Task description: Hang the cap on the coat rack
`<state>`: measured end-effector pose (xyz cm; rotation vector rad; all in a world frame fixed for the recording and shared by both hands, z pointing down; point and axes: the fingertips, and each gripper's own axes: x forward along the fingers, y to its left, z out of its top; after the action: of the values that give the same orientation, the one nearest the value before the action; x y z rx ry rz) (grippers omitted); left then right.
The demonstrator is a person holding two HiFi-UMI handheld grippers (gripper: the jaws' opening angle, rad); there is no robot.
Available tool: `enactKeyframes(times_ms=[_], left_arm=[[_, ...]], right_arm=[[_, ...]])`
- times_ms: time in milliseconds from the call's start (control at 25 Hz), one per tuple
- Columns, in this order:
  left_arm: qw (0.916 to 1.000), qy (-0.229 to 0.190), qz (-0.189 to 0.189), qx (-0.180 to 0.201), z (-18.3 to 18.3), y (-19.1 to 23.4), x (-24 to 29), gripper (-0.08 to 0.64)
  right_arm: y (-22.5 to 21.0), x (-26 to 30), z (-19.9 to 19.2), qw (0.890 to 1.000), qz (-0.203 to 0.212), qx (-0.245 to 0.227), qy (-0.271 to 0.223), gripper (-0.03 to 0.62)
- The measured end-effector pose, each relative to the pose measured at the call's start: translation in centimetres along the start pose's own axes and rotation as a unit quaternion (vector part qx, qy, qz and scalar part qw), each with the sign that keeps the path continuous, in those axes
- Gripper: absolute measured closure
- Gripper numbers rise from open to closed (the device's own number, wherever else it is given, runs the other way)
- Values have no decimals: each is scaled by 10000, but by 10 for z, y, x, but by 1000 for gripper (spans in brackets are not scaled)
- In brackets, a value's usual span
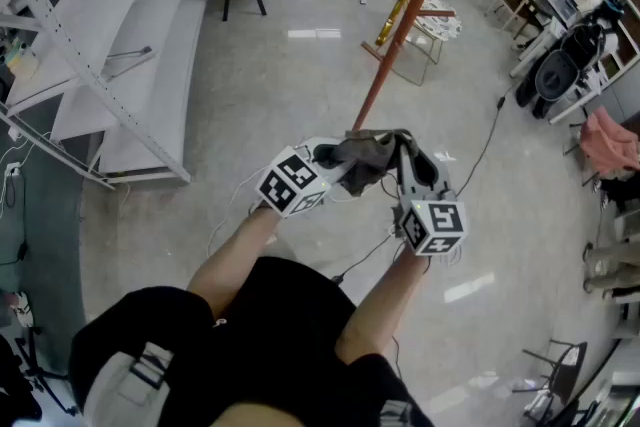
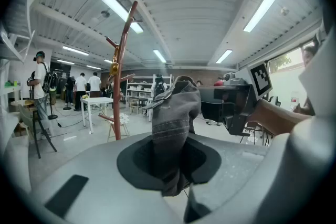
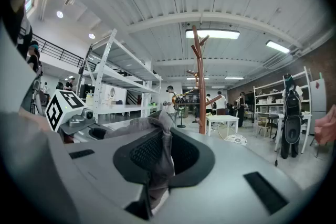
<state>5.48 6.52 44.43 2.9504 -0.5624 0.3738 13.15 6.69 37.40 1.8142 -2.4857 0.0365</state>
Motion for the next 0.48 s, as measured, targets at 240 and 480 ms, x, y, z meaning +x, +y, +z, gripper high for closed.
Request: enactKeyframes(times_ms=[240,480], left_arm=[[10000,-13,33,-25,1,1,1,512],[9999,-18,124,-34,0,3,-2,512]], right_arm=[[-3,3,2,9999,-15,-25,-96,569],[2,7,-2,9994,232,176,-208,569]])
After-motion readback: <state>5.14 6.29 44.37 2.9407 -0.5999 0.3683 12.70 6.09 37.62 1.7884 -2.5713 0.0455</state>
